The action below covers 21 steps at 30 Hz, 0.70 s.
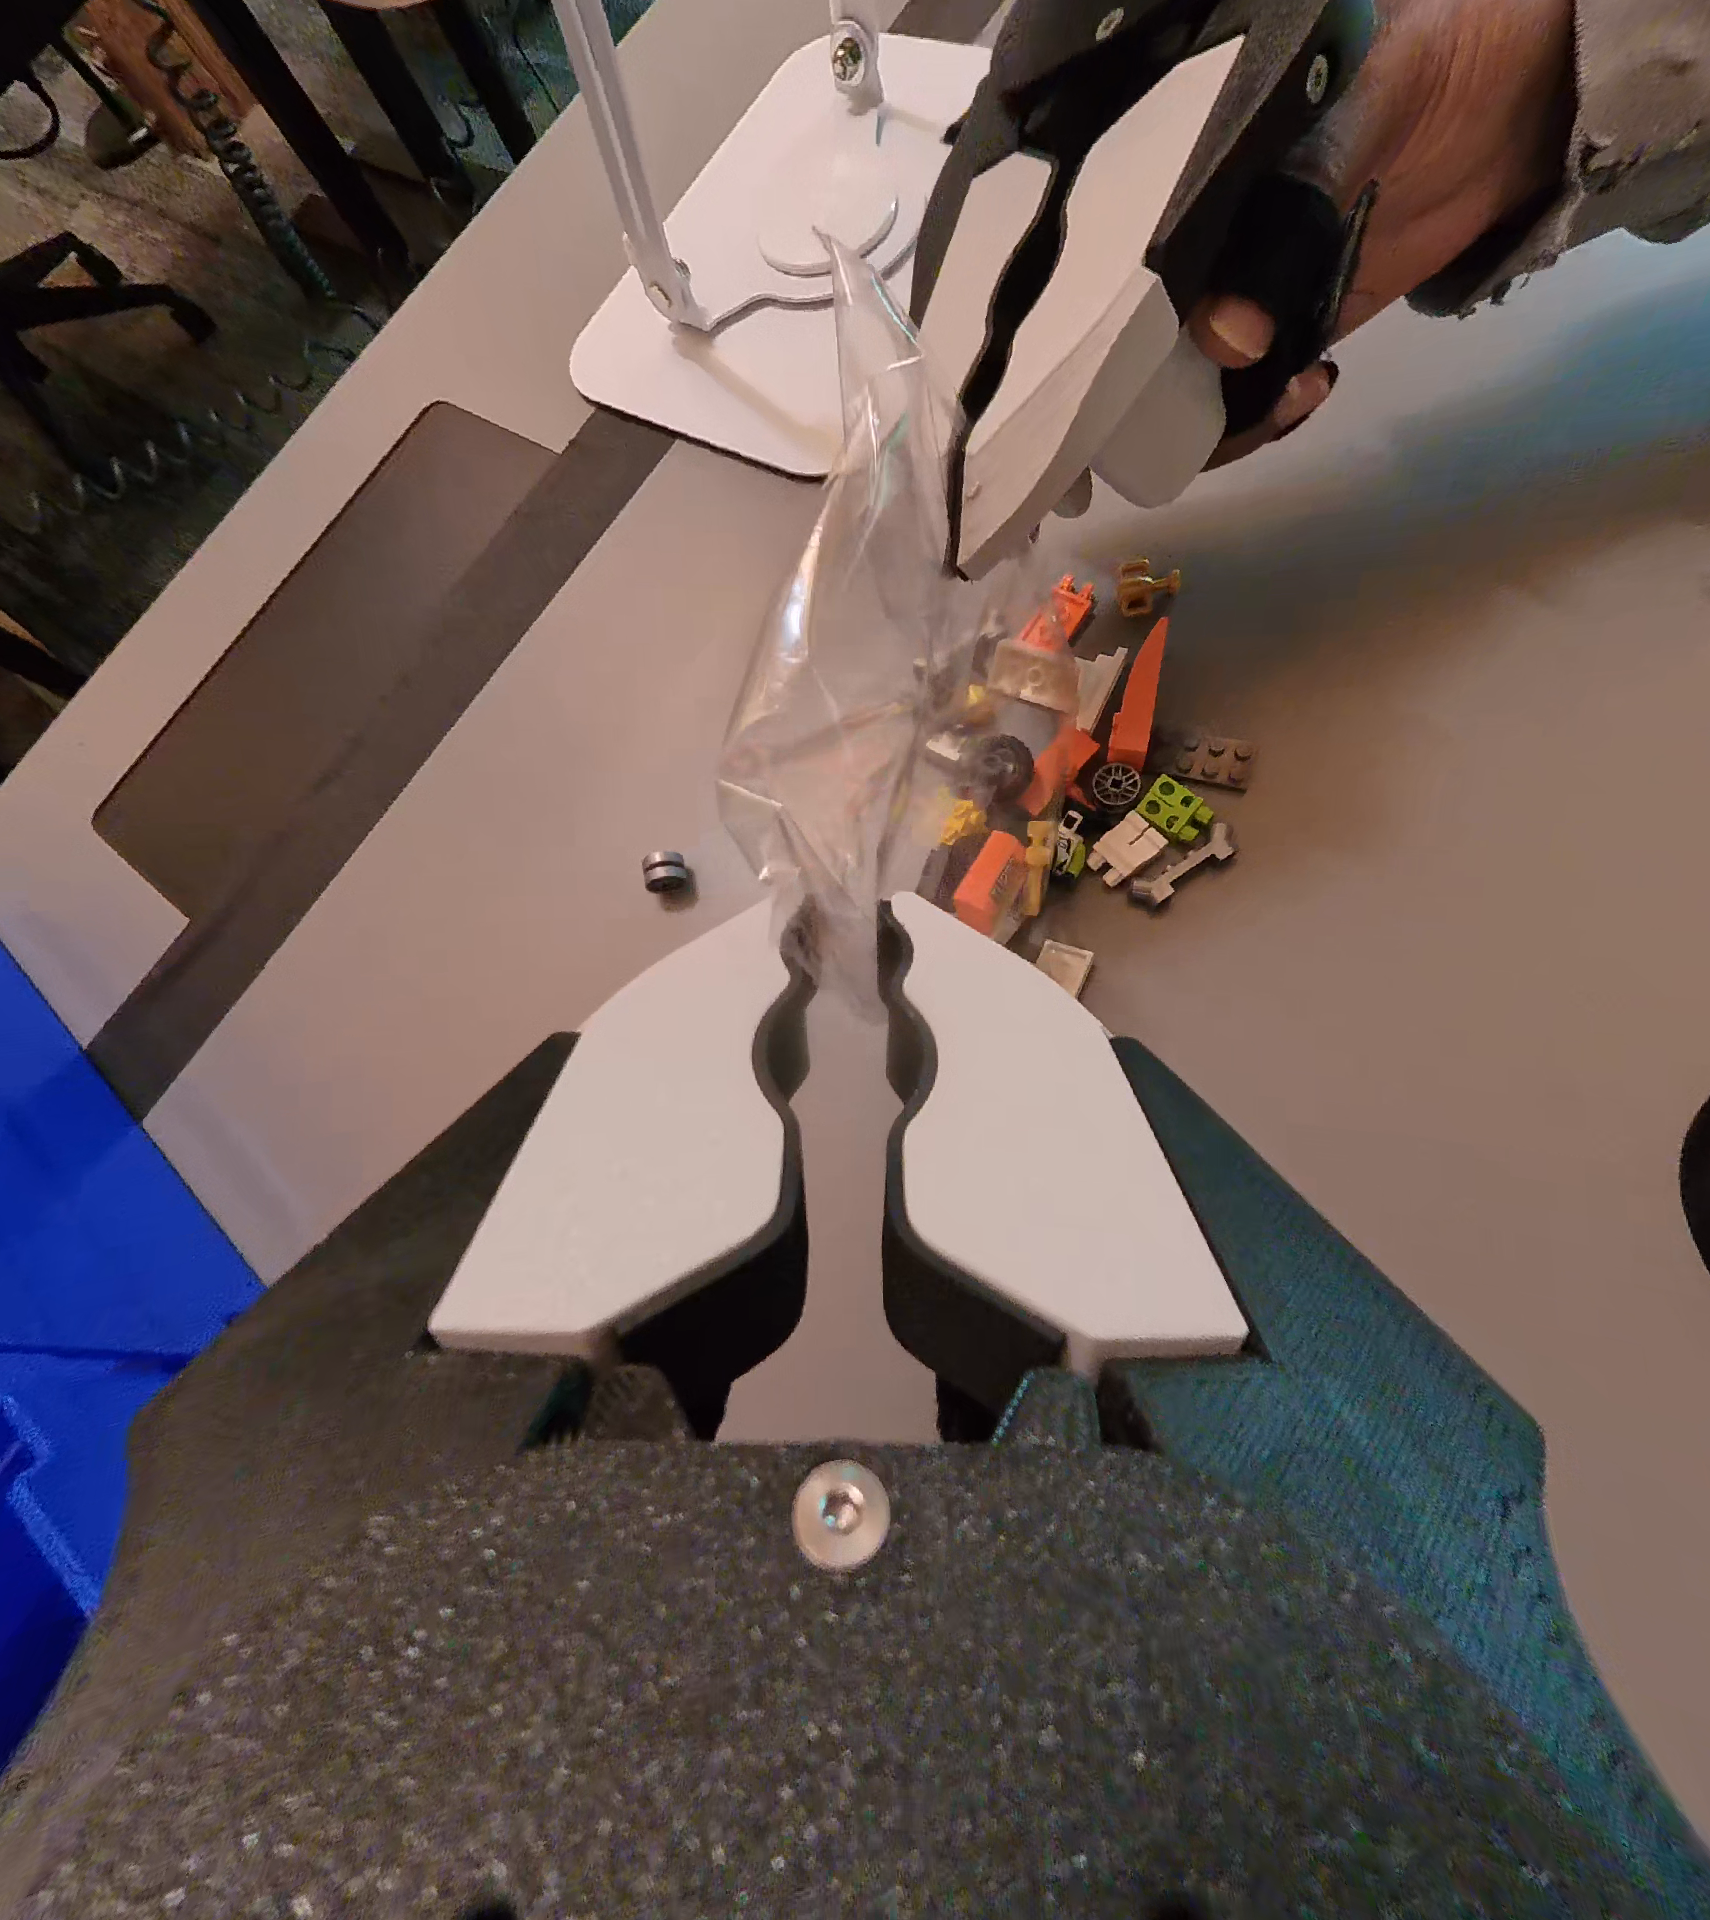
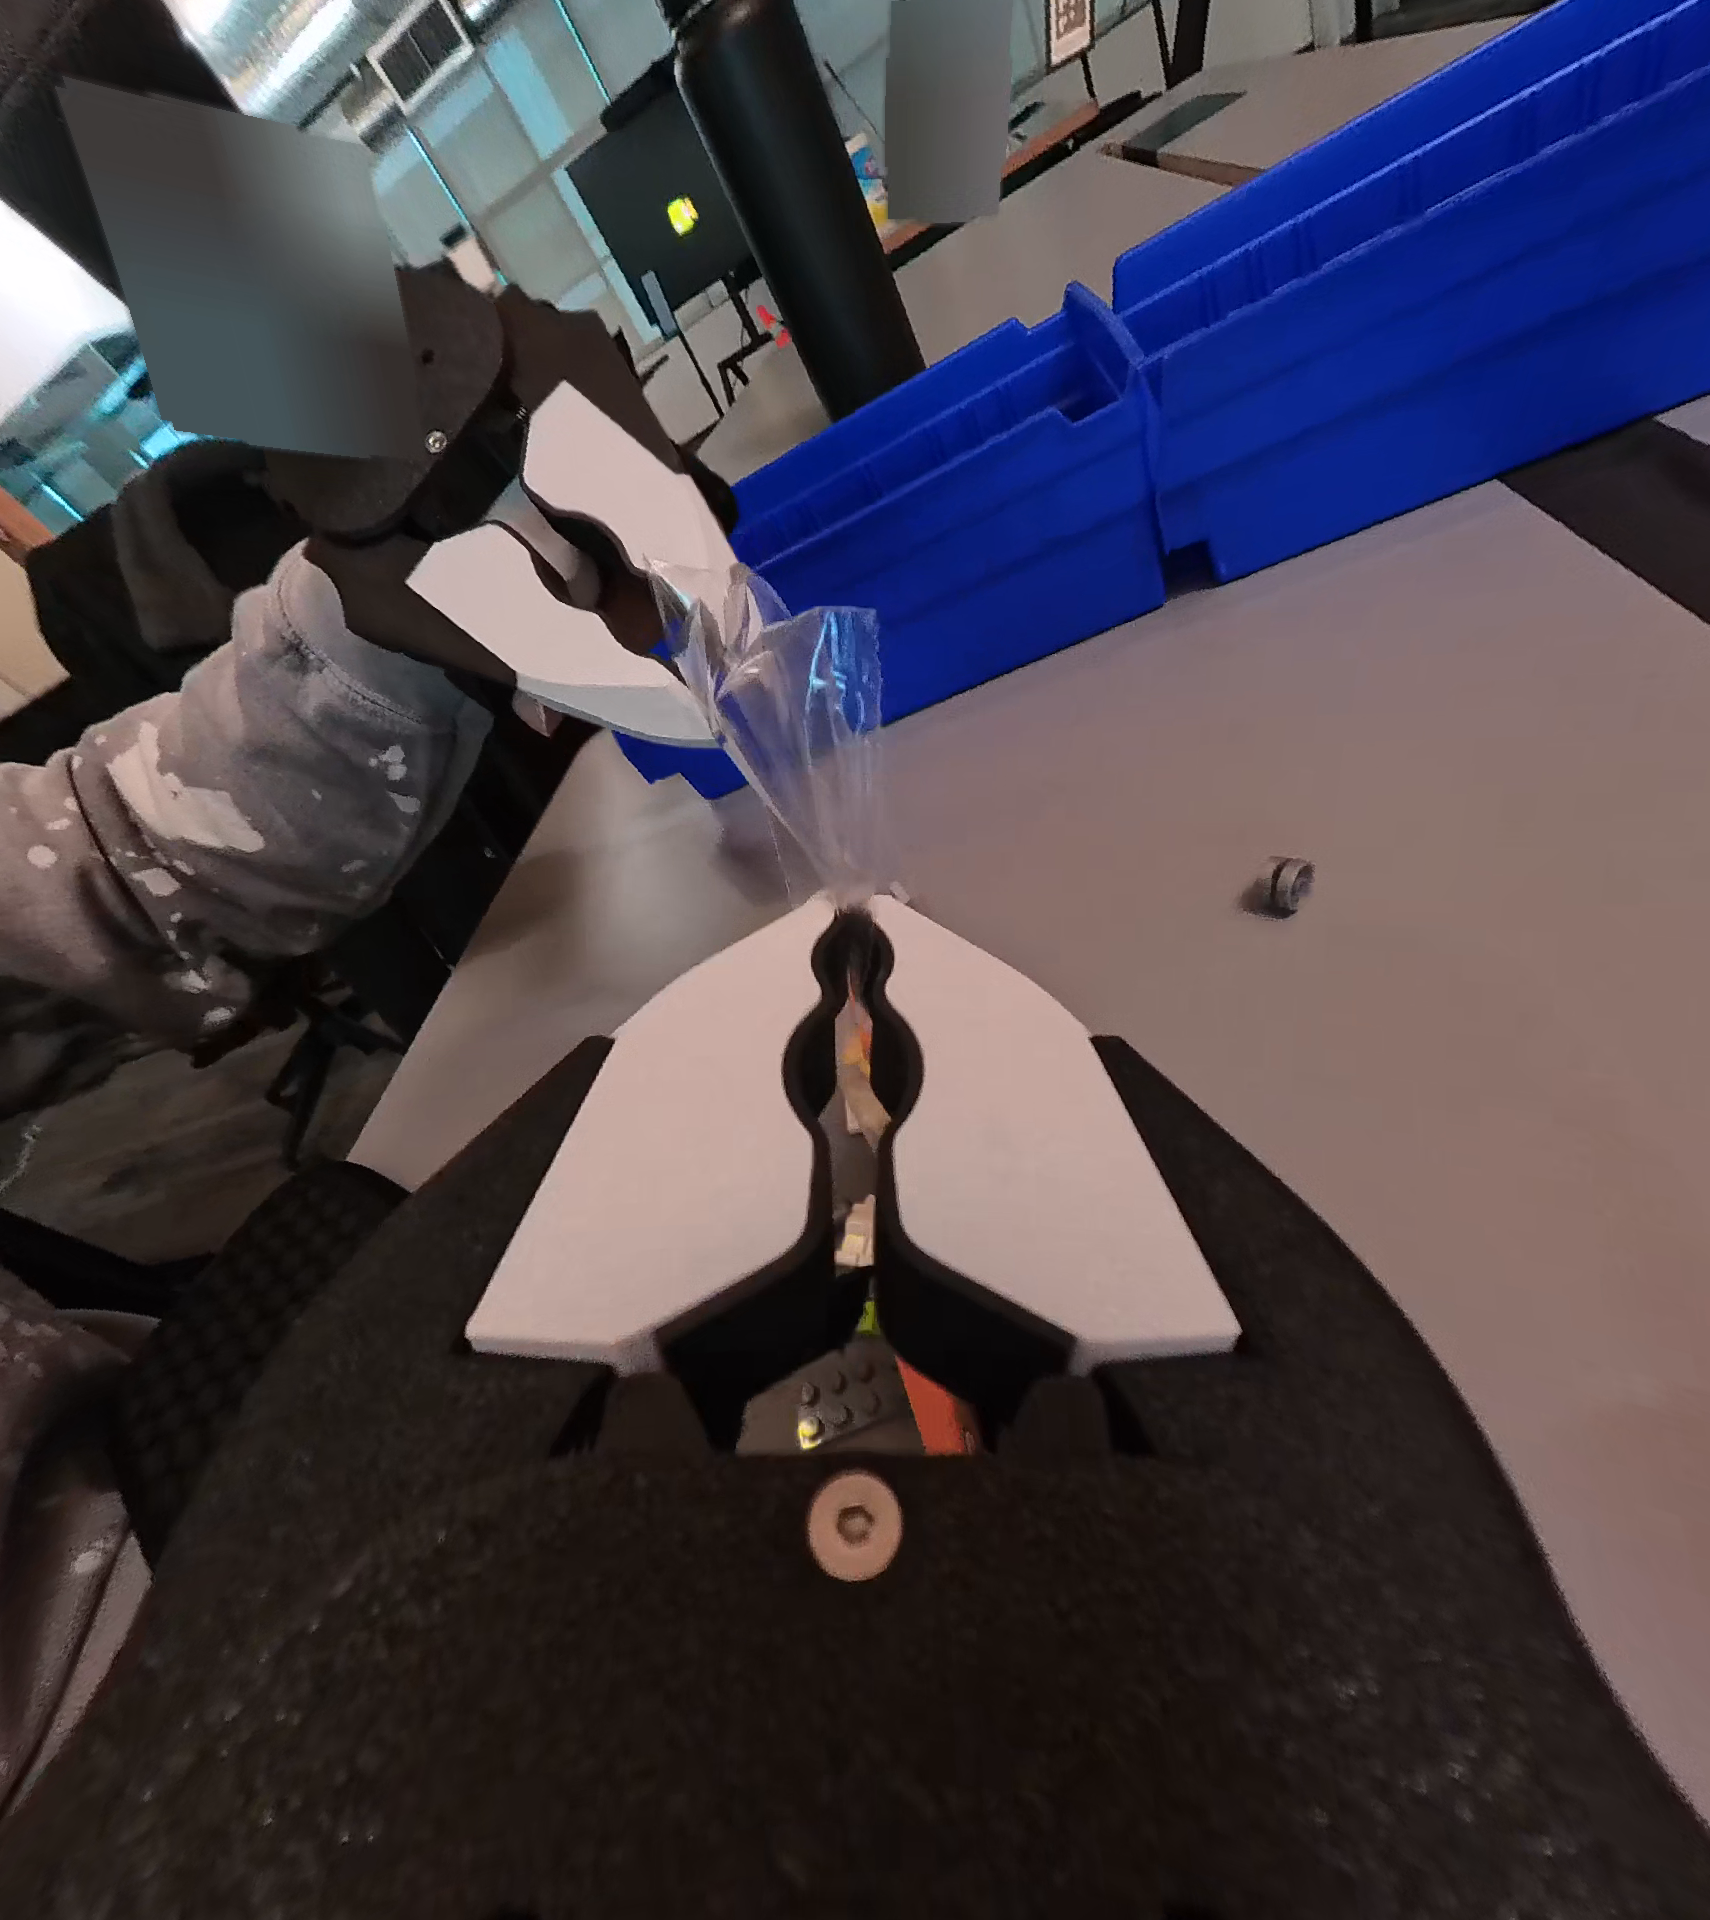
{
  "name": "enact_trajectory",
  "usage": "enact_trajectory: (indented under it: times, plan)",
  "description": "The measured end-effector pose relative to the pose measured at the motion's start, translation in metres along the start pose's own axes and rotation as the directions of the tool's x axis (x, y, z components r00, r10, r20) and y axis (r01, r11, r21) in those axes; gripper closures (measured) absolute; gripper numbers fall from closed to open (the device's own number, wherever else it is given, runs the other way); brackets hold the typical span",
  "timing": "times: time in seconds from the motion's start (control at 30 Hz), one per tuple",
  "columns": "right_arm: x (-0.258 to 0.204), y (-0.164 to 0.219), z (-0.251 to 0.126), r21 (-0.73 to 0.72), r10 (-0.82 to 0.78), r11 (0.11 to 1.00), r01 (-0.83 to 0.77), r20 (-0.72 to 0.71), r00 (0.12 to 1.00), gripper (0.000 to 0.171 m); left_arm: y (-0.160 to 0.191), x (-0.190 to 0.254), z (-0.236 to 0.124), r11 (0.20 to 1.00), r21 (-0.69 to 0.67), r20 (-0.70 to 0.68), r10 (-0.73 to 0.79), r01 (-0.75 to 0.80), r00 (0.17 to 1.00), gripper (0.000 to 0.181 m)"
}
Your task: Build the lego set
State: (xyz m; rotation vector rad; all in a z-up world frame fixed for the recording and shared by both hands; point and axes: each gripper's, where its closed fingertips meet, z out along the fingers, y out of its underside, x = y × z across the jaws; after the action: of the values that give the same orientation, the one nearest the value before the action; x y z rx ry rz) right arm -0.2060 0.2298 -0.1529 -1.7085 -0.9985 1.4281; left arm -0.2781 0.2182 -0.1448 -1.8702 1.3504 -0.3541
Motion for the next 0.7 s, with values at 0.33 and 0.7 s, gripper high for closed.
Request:
enact_trajectory:
  times: [0.33,0.7]
  plan:
    - [-0.001,0.002,-0.001,0.077,0.039,0.996,-0.047,0.098,0.994,0.169,-0.016,0.001,-0.008,0.997,-0.034,-0.008,0.064,-0.065,0.998,0.172]
    - [-0.004,0.0,0.003,0.142,0.077,0.985,-0.101,0.171,0.982,0.168,-0.03,0.002,-0.017,0.987,-0.109,-0.06,0.116,-0.122,0.991,0.172]
